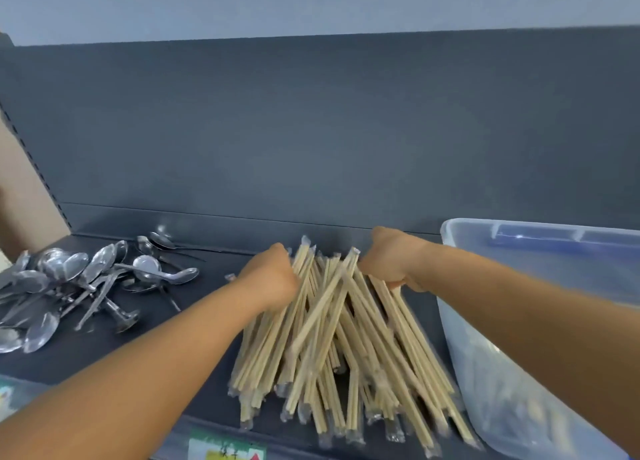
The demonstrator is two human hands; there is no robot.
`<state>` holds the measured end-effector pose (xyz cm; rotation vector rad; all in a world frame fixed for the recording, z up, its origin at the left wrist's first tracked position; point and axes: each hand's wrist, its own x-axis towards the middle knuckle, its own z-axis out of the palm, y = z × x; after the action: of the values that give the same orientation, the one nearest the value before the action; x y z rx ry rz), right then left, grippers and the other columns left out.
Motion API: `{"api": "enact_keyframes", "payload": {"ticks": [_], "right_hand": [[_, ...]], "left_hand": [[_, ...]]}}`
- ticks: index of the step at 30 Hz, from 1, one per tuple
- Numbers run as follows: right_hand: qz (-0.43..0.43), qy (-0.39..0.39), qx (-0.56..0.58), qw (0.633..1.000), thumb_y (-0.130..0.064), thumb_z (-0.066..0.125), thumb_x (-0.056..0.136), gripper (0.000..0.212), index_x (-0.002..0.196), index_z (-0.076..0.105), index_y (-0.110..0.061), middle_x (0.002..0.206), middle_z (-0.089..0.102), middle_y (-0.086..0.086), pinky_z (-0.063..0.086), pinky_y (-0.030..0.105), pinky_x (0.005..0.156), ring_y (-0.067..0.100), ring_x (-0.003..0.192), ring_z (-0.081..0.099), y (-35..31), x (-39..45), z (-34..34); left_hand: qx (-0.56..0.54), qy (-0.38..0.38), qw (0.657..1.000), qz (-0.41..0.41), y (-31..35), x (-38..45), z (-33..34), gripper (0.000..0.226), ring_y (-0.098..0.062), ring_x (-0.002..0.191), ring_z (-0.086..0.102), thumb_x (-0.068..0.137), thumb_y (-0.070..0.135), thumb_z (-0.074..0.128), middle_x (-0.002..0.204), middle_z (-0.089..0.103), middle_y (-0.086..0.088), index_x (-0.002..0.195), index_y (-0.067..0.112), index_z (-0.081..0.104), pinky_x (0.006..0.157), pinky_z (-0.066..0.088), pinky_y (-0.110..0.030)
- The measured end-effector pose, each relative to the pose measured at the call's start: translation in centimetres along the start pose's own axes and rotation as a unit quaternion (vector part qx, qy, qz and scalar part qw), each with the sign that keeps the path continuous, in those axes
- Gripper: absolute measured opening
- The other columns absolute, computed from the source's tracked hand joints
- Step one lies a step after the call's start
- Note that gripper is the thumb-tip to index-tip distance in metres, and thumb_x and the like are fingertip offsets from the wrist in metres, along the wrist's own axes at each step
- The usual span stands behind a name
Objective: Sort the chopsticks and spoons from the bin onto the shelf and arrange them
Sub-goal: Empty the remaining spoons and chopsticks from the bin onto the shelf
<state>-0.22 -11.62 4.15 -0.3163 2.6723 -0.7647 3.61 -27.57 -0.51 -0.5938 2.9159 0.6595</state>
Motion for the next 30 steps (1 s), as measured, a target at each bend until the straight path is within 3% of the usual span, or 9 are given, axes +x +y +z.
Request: {"api": "enact_keyframes", "payload": {"ticks": [4,7,8,10,12,16,20,25,30], "right_hand": [[0.002,-0.027,-0.079,0.997,-0.010,0.044,0.093,0.031,0.123,0.049,-0.004,0.123,0.057,0.016,0.036,0.028,0.062,0.020,0.082,0.043,0.9,-0.4,0.3],[-0.005,-0.010,-0.102,0.995,-0.022,0.041,0.095,0.007,0.092,0.046,-0.017,0.098,0.055,0.003,0.036,0.026,0.060,0.017,0.073,0.048,1.5,-1.0,-0.2],[-0.008,-0.009,-0.110,0.994,-0.025,0.041,0.096,0.009,0.094,0.047,-0.018,0.103,0.055,0.002,0.039,0.026,0.065,0.017,0.080,0.052,1.5,-1.6,-0.5],[-0.032,-0.002,-0.114,0.993,-0.028,0.042,0.097,0.028,0.122,0.048,-0.017,0.127,0.053,0.001,0.044,0.027,0.084,0.021,0.107,0.055,2.0,-2.5,-1.3],[-0.049,0.023,-0.129,0.990,-0.031,0.042,0.098,0.040,0.135,0.043,-0.018,0.134,0.051,0.002,0.045,0.030,0.095,0.023,0.117,0.053,2.5,-3.8,-2.4],[-0.074,0.058,-0.145,0.985,-0.033,0.042,0.098,0.041,0.137,0.043,-0.022,0.134,0.051,0.000,0.041,0.027,0.090,0.021,0.115,0.052,4.8,-6.1,-4.9],[-0.069,0.069,-0.161,0.982,-0.033,0.040,0.097,0.037,0.131,0.048,-0.023,0.120,0.054,-0.003,0.045,0.029,0.085,0.019,0.098,0.055,8.9,-7.6,-7.6],[-0.057,0.058,-0.194,0.978,-0.031,0.042,0.097,0.036,0.129,0.052,-0.018,0.135,0.051,0.000,0.040,0.034,0.101,0.021,0.121,0.049,15.5,-8.7,-10.9],[-0.073,0.028,-0.211,0.974,-0.037,0.045,0.094,0.033,0.123,0.055,-0.025,0.126,0.057,-0.006,0.044,0.037,0.099,0.019,0.113,0.055,21.5,-8.3,-13.1]], "left_hand": [[0.039,-0.012,0.999,0.037,-0.4,-0.1,0.4,0.035,-0.026,0.097,0.058,0.095,0.018,0.044,0.110,0.059,-0.008,0.130,0.015,0.043,0.070,0.043,-0.031],[0.073,-0.014,0.994,0.081,0.7,-1.0,0.1,0.043,-0.026,0.112,0.055,0.099,0.025,0.041,0.131,0.053,-0.008,0.141,0.017,0.035,0.088,0.046,-0.034],[0.084,-0.006,0.991,0.101,1.3,-1.4,-0.1,0.043,-0.025,0.113,0.054,0.099,0.027,0.040,0.132,0.053,-0.008,0.141,0.016,0.035,0.089,0.046,-0.033],[0.105,0.017,0.984,0.144,2.8,-2.3,-0.5,0.042,-0.025,0.119,0.051,0.099,0.030,0.040,0.135,0.051,-0.007,0.139,0.015,0.038,0.094,0.044,-0.035],[0.127,0.044,0.973,0.186,4.5,-3.3,-0.9,0.039,-0.024,0.120,0.050,0.099,0.032,0.040,0.135,0.050,-0.006,0.134,0.015,0.043,0.097,0.043,-0.037],[0.150,0.078,0.954,0.245,8.9,-5.6,-1.0,0.037,-0.023,0.113,0.053,0.098,0.037,0.041,0.126,0.053,-0.002,0.129,0.018,0.047,0.092,0.046,-0.041],[0.178,0.091,0.938,0.283,13.6,-7.4,0.3,0.036,-0.024,0.110,0.054,0.097,0.038,0.041,0.122,0.055,-0.003,0.124,0.016,0.052,0.089,0.047,-0.038],[0.195,0.070,0.930,0.303,19.4,-9.0,3.4,0.036,-0.024,0.113,0.053,0.096,0.041,0.042,0.124,0.057,-0.002,0.124,0.020,0.053,0.092,0.046,-0.038],[0.221,0.030,0.924,0.310,23.9,-9.5,7.0,0.039,-0.023,0.112,0.053,0.094,0.042,0.046,0.123,0.056,-0.002,0.125,0.019,0.052,0.089,0.046,-0.035]]}}
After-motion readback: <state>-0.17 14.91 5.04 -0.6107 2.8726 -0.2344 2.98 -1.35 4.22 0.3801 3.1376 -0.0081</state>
